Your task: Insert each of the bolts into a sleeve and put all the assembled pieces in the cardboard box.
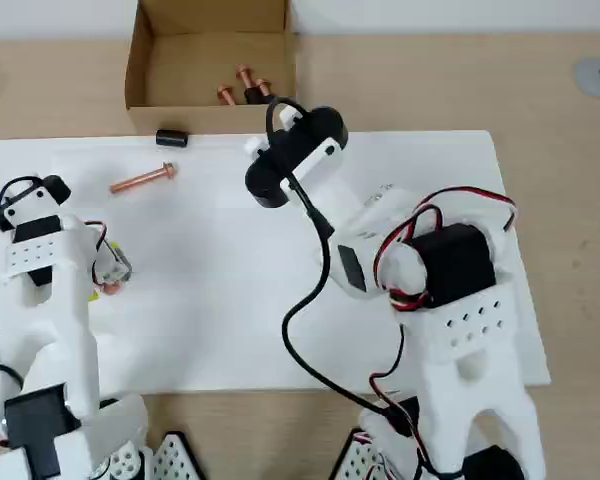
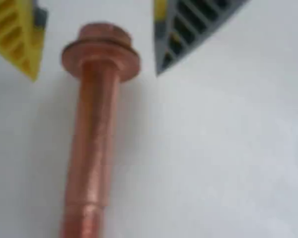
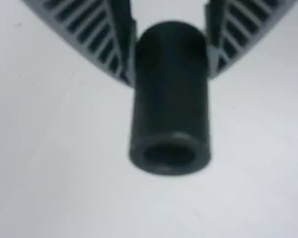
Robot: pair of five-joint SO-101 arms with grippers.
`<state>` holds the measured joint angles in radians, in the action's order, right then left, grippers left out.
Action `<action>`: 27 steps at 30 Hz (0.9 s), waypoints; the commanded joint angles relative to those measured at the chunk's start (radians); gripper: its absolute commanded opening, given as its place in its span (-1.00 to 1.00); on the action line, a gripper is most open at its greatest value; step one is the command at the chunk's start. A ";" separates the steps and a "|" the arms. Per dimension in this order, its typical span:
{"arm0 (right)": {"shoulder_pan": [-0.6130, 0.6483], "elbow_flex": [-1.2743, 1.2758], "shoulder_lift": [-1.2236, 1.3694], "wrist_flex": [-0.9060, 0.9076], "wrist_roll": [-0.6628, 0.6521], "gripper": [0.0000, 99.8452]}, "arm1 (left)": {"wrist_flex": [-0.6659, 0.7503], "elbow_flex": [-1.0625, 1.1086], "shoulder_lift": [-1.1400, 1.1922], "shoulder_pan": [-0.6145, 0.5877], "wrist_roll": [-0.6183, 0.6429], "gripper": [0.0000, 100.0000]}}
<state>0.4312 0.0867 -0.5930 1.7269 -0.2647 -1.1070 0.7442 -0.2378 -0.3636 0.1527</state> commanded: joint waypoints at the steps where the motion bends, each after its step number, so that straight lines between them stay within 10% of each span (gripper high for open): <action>1: 0.007 -0.065 -0.028 -0.003 0.002 -0.98 | 0.009 -0.035 0.002 0.006 -0.005 -0.66; 27: 0.005 -0.067 -0.028 -0.003 -0.014 -0.98 | 0.044 -0.026 0.008 0.006 -0.006 -0.78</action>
<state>0.4312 0.0867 -0.5930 1.7269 -0.2677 -1.0748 0.7442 -0.2256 -0.3621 0.1511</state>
